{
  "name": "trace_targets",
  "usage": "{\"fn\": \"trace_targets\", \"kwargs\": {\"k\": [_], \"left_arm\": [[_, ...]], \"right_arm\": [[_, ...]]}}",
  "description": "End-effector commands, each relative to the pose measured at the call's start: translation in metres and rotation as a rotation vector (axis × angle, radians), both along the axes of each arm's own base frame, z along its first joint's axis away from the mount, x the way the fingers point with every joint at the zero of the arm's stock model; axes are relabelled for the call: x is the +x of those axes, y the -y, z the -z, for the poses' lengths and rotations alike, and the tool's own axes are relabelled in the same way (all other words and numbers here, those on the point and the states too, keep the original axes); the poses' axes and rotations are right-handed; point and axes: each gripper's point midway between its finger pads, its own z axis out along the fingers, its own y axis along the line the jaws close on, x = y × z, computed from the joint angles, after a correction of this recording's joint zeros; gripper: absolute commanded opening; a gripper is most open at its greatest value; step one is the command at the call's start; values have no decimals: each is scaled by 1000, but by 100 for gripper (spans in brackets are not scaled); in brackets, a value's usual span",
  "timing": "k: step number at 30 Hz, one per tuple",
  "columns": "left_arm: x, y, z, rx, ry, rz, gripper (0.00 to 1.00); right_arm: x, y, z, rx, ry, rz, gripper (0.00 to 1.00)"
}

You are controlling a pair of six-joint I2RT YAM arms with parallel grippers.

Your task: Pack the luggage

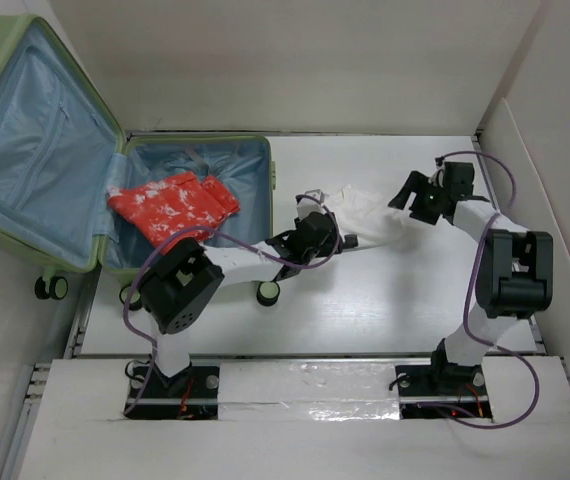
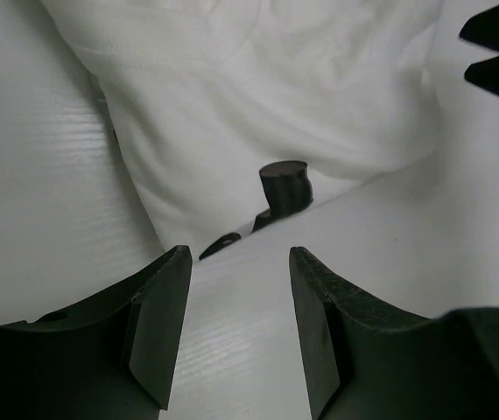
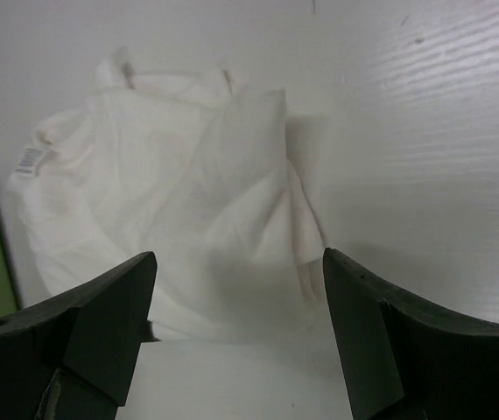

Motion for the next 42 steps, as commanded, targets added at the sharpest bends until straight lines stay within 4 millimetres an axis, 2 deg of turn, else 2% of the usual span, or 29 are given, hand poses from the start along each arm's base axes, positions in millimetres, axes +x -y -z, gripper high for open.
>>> {"fn": "trace_targets", "kwargs": {"k": [1, 2, 5, 6, 8, 9, 10, 12, 13, 14, 16, 17, 18, 21, 22, 23, 24, 25, 27, 29, 31, 32, 33, 34, 35, 38, 39, 41, 42], "left_arm": [[15, 3, -2, 30, -2, -54, 46], [15, 5, 1, 25, -11, -54, 46], [20, 4, 14, 12, -42, -47, 46], [25, 1, 22, 23, -60, -52, 46], [31, -1, 26, 34, -69, -60, 44], [36, -4, 30, 44, -75, -72, 43], [37, -3, 30, 44, -73, -71, 43], [52, -8, 28, 44, -64, -102, 39], [56, -5, 25, 40, -60, -102, 38], [69, -2, 12, 17, -38, -116, 34], [83, 2, 18, 36, -38, -125, 31], [97, 7, 4, 27, -29, -135, 29], [100, 11, 15, 51, -49, -133, 27], [111, 15, -8, 29, -26, -131, 26], [109, 13, -14, 13, -11, -129, 27], [99, 12, -10, -6, 3, -117, 31], [95, 10, -28, -44, 27, -113, 33], [91, 7, -28, -51, 23, -112, 35], [78, 1, -23, -53, -6, -97, 40], [54, 6, -11, -62, -43, -37, 41], [21, 22, -14, -103, -68, 39, 42], [1, 18, 2, -91, -95, 53, 42], [-4, 23, -13, -137, -54, 42, 42], [-19, 29, -11, -159, -65, 42, 42], [-22, 29, -9, -164, -69, 27, 43], [-10, 35, -3, -157, -79, -19, 43], [-9, 39, 10, -134, -103, -21, 43], [5, 48, 4, -144, -89, -31, 44], [9, 49, 12, -134, -90, -47, 44]], "right_arm": [[12, -12, 3, 3, -3, -53, 81], [12, -26, 10, 12, -14, -85, 80], [15, -34, 18, 34, -19, -89, 69], [8, -39, 27, 62, -41, -101, 51], [10, -37, 27, 100, -14, -65, 27], [-6, -37, 35, 107, -31, -44, 14], [-6, -26, 33, 125, -15, 7, 9], [-14, -21, 29, 151, 24, 37, 5], [-32, -22, 33, 179, 13, 52, 4], [-35, -16, 31, 191, 40, 67, 4], [-57, -15, 35, 212, 37, 75, 4], [-59, -4, 34, 209, 49, 104, 5], [-63, 4, 34, 206, 55, 128, 10], [-62, 41, 25, 191, 91, 201, 25], [-59, 46, 21, 195, 103, 203, 28], [-49, 53, 14, 196, 121, 208, 31], [-44, 56, 13, 190, 123, 223, 35], [-39, 59, 12, 196, 127, 241, 39], [-27, 54, 12, 193, 129, 228, 55], [-22, 48, 13, 201, 129, 205, 65], [-24, 47, 13, 211, 130, 203, 66], [-26, 46, 13, 215, 133, 206, 66], [-28, 45, 11, 214, 141, 207, 66], [-34, 46, 13, 205, 140, 219, 65], [-38, 45, 15, 207, 135, 227, 63], [-54, 39, 23, 229, 128, 231, 56], [-57, 37, 25, 231, 125, 229, 51], [-66, 33, 30, 231, 114, 210, 51], [-69, 28, 32, 233, 110, 193, 51]]}}
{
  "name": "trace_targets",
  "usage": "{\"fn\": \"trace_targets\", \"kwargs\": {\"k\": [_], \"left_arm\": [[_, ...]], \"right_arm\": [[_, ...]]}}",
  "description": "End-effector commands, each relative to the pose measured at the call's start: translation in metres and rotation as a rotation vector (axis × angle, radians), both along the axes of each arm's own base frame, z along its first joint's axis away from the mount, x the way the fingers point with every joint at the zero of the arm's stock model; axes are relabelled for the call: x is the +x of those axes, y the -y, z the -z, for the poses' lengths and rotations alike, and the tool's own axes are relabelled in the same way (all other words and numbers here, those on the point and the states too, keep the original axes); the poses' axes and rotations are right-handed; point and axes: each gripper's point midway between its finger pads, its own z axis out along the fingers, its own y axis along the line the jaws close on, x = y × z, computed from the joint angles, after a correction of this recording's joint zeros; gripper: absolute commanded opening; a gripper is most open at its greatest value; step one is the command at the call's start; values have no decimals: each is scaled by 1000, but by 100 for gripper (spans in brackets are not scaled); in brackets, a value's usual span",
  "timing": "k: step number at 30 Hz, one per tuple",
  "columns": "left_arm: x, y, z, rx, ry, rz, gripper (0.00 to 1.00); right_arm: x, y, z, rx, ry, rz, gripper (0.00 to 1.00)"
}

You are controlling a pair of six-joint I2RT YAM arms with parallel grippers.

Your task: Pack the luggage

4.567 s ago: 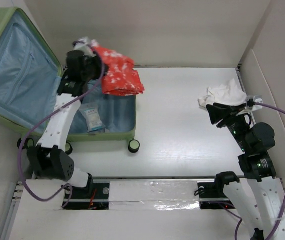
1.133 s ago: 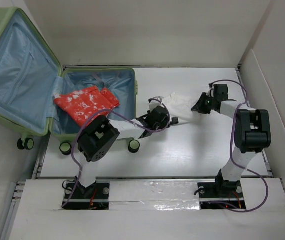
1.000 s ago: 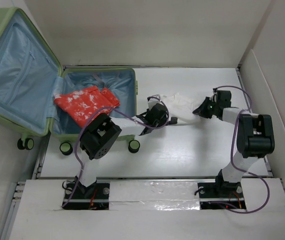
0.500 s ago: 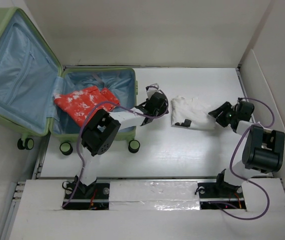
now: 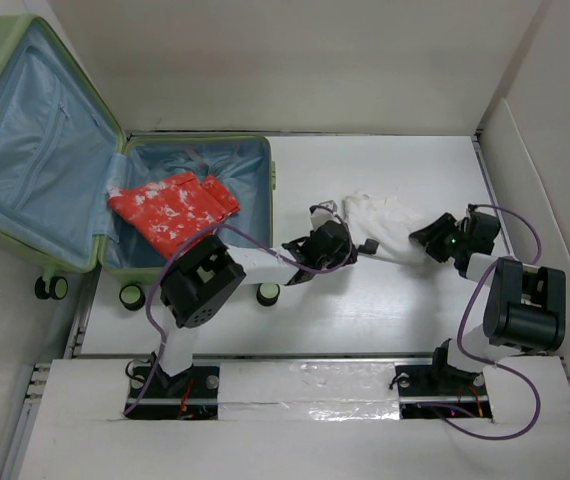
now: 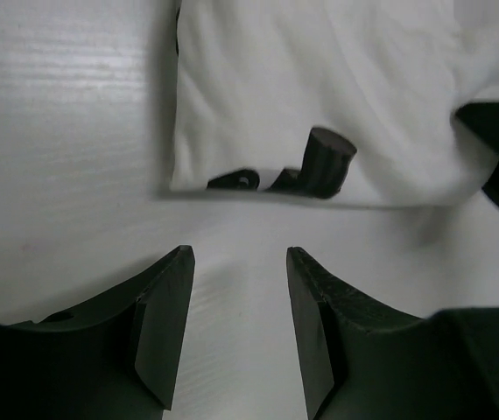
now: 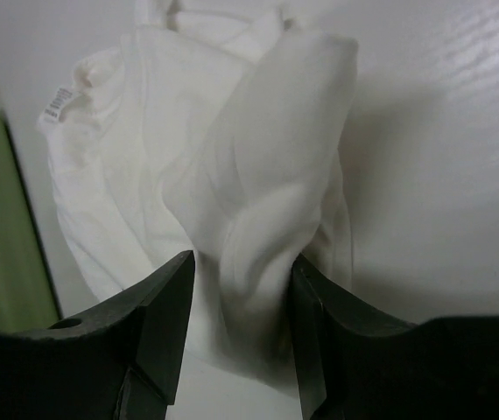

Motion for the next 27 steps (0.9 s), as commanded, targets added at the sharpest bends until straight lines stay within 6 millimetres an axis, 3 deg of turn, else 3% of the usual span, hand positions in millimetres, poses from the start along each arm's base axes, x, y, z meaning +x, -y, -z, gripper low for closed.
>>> {"fn": "trace_targets", "kwargs": {"k": [1, 5, 7, 11, 14, 17, 18, 19, 20, 22, 23, 24, 26, 27], "left_arm": [[36, 11, -19, -70, 49, -93, 44], [59, 16, -18, -86, 62, -146, 44], [75, 8, 0, -40, 35, -190, 43], [97, -8, 2, -36, 32, -249, 41], [123, -29, -16, -81, 51, -303, 41], [147, -36, -52, -147, 106, -292, 45], [144, -31, -60, -158, 110, -256, 46], [144, -31, -64, -146, 120, -238, 47], [141, -34, -64, -121, 125, -222, 47], [123, -37, -70, -110, 135, -205, 47], [100, -38, -53, -93, 122, -188, 46], [89, -38, -73, -127, 155, -190, 47], [59, -33, -62, -125, 149, -161, 47], [39, -18, -65, -130, 151, -138, 47]], "right_arm": [[-3, -11, -11, -2, 68, -49, 51], [-17, -23, -8, -7, 68, -90, 51], [-26, -31, -8, -1, 67, -123, 50], [-44, -47, -7, 1, 65, -185, 49], [-61, -70, -10, 13, 80, -256, 50], [-70, -83, -21, 19, 100, -296, 65], [-71, -83, -26, 14, 107, -300, 76], [-70, -82, -30, -2, 117, -306, 80], [-65, -79, -49, -32, 168, -306, 84], [-65, -68, -55, -97, 144, -258, 94], [-66, -62, -58, -132, 142, -243, 95], [-64, -56, -74, -168, 177, -208, 100], [-59, -42, -84, -222, 205, -130, 100], [-58, -39, -93, -235, 237, -111, 100]]}}
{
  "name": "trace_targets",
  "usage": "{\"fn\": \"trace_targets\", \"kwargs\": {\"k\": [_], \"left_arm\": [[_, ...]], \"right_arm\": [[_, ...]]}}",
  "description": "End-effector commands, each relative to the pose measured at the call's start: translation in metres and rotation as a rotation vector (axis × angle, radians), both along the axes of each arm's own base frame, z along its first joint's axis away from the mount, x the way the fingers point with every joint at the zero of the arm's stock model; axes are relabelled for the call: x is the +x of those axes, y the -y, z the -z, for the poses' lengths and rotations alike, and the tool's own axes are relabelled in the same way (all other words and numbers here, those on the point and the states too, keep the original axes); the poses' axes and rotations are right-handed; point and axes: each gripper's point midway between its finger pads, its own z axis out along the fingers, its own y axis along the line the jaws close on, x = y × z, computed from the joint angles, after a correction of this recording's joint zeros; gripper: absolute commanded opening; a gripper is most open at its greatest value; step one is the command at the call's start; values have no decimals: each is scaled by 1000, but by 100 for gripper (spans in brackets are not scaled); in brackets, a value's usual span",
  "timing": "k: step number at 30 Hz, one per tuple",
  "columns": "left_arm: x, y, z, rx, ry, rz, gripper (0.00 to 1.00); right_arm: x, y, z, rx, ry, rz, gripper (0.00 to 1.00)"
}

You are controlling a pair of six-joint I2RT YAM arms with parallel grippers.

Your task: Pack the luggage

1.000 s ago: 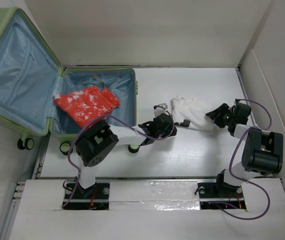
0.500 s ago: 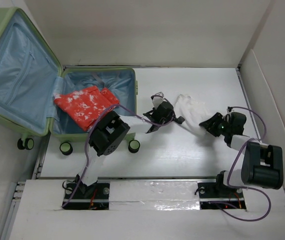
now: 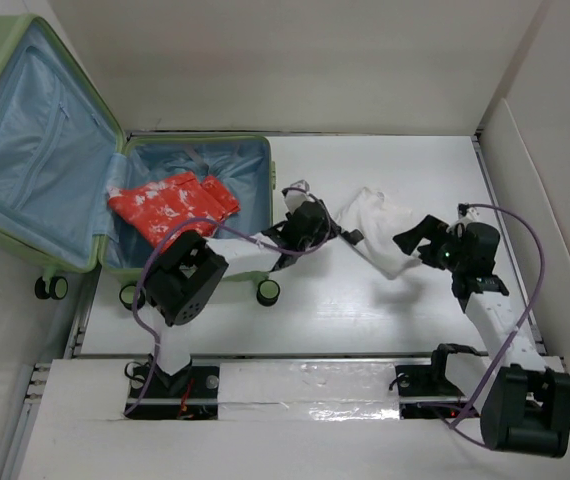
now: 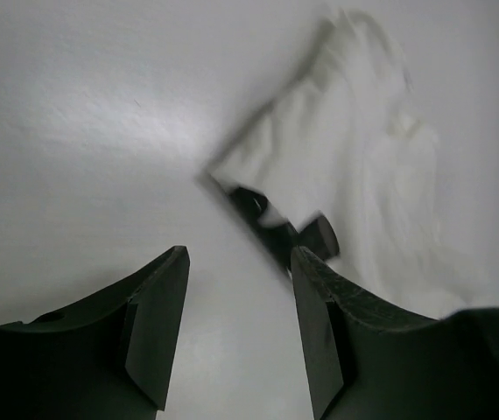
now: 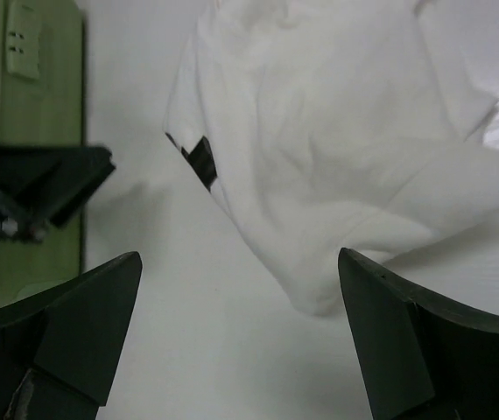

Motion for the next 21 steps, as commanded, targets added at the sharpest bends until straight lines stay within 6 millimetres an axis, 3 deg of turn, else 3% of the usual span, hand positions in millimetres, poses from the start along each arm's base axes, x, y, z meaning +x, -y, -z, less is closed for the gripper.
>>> {"fn": "trace_targets", "kwargs": {"k": [1, 3, 5, 7, 12, 21], "left_arm": [[-50, 43, -37, -74, 75, 91, 48], [-66, 63, -28, -123, 12, 104, 48], [-67, 72, -25, -165, -11, 70, 48], [-66, 79, -9, -189, -65, 20, 48], [-52, 93, 20, -198, -154, -87, 48], [-30, 111, 50, -218, -236, -138, 49]], "right_arm": [[10, 22, -28, -93, 81, 106, 100], [11, 21, -40, -86, 100, 106, 99], [11, 21, -49, -89, 116, 100, 99], [9, 17, -60, -81, 146, 81, 98], [0, 11, -75, -80, 205, 53, 98], [-7, 4, -87, -80, 252, 10, 98]]}}
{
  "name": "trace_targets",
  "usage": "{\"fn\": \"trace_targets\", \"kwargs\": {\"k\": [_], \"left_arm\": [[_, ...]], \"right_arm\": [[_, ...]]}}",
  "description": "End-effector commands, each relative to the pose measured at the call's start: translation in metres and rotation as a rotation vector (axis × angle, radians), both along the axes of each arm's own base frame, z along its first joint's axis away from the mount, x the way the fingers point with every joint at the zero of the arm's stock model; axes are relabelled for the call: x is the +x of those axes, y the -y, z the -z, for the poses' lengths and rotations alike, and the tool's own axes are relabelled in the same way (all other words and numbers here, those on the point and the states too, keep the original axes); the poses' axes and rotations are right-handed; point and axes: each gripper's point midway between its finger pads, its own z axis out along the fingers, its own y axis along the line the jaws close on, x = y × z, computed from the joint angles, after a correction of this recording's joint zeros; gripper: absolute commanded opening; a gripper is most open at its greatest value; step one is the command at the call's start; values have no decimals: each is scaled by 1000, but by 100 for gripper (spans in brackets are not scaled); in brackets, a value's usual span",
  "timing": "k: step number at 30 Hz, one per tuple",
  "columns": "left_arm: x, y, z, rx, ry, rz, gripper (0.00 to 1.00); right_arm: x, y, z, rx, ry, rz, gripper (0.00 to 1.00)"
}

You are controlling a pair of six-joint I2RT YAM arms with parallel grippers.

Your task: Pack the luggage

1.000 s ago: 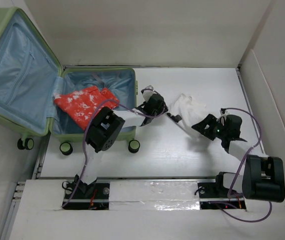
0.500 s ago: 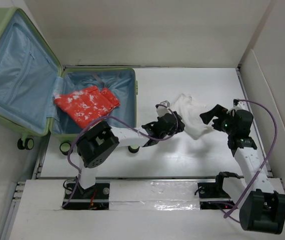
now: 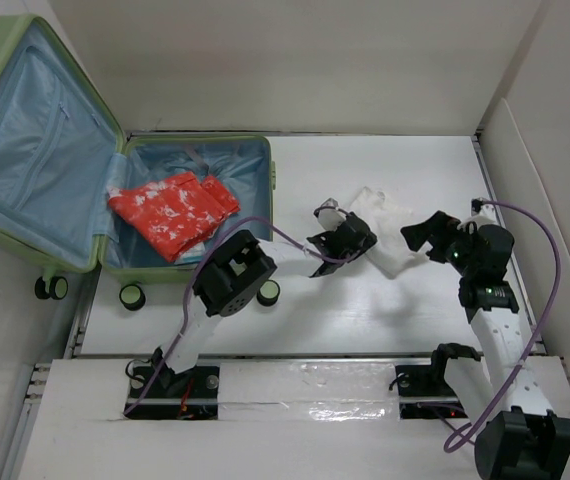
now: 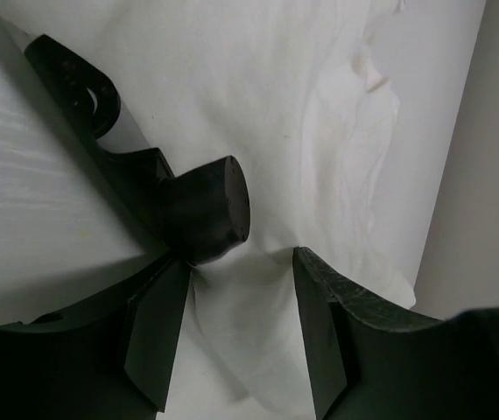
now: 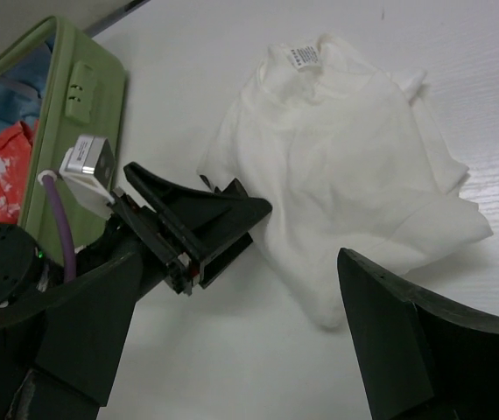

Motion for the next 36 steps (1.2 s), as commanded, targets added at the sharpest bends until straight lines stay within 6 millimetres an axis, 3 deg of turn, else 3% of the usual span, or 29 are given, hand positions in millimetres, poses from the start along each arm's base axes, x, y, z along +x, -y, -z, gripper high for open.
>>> {"fn": "trace_targets", "kwargs": {"k": [1, 5, 8, 9, 11, 12, 14, 15, 20, 23, 24, 26, 27, 29, 30, 32, 33, 35, 36], "left_arm": [[6, 0, 16, 26, -55, -37, 49], [11, 9, 19, -1, -57, -47, 45], [14, 4, 26, -3, -19, -31, 25], [18, 9, 13, -44, 24, -21, 15], [23, -8, 16, -18, 40, -24, 4], [28, -7, -6, -47, 105, -18, 0], [38, -28, -6, 6, 129, -25, 0], [39, -30, -18, -8, 147, -11, 0], [28, -62, -34, 74, 243, 27, 0], [28, -64, -61, 93, 325, 98, 0], [34, -63, -83, 75, 363, 109, 0], [40, -62, -105, 70, 416, 186, 0], [40, -55, -128, 23, 447, 248, 0], [56, -65, -147, 5, 476, 271, 0], [56, -61, -169, -24, 500, 320, 0], [65, -68, -193, 9, 545, 345, 0], [69, -72, -221, 17, 574, 352, 0], [74, -77, -250, 50, 621, 368, 0], [83, -86, -277, 80, 661, 368, 0]], "right_arm": [[0, -6, -24, -18, 69, -47, 98], [0, -9, -27, -1, 84, -59, 98], [-1, -14, -30, 13, 92, -84, 98], [-1, -15, -31, 15, 94, -90, 98], [-4, -17, -33, 9, 101, -109, 98], [-6, -17, -33, 5, 99, -111, 98], [-8, -18, -35, -1, 105, -118, 98], [-9, -18, -37, -3, 114, -119, 98], [-12, -20, -45, -12, 139, -133, 98], [-11, -22, -49, 1, 150, -142, 98], [-10, -23, -52, 3, 158, -146, 98], [-8, -23, -61, 7, 175, -148, 98], [-7, -23, -65, 7, 185, -147, 98], [-5, -22, -74, 13, 202, -140, 98], [-4, -23, -78, 18, 213, -138, 98], [-1, -24, -86, 35, 234, -139, 98], [1, -24, -89, 41, 249, -143, 98], [1, -27, -93, 61, 257, -152, 98], [3, -27, -95, 66, 264, -155, 98]]}}
